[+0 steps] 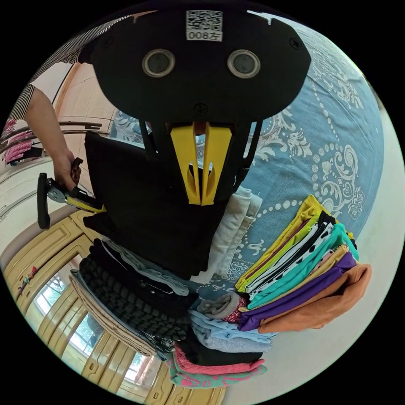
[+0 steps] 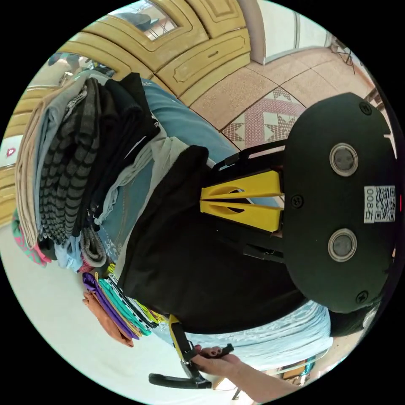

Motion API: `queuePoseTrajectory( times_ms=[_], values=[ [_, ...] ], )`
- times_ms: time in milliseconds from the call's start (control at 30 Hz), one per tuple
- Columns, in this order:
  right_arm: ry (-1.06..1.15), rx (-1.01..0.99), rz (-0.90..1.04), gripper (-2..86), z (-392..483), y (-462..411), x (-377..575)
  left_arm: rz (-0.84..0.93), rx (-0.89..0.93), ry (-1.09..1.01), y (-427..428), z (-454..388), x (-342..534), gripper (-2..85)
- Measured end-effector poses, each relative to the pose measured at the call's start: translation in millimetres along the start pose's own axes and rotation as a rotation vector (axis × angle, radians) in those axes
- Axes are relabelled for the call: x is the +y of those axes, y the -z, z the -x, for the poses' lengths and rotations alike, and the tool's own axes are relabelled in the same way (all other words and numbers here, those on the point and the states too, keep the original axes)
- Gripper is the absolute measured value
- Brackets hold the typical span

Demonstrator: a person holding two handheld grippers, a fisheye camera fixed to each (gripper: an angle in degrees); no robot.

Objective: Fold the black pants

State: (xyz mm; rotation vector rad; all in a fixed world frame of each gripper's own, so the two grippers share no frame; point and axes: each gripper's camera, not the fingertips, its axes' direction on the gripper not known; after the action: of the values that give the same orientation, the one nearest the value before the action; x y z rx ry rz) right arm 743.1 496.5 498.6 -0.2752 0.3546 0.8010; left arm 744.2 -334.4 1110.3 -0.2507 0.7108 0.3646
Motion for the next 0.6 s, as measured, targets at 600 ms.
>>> queuePoseTrajectory(
  times_ms=[600],
  values=[
    [0.186, -0.21, 0.013, 0.0, 95.2, 30.4, -72.1, 0.036, 0.064, -0.032, -31.0, -14.5, 21.8, 0.4]
  ],
)
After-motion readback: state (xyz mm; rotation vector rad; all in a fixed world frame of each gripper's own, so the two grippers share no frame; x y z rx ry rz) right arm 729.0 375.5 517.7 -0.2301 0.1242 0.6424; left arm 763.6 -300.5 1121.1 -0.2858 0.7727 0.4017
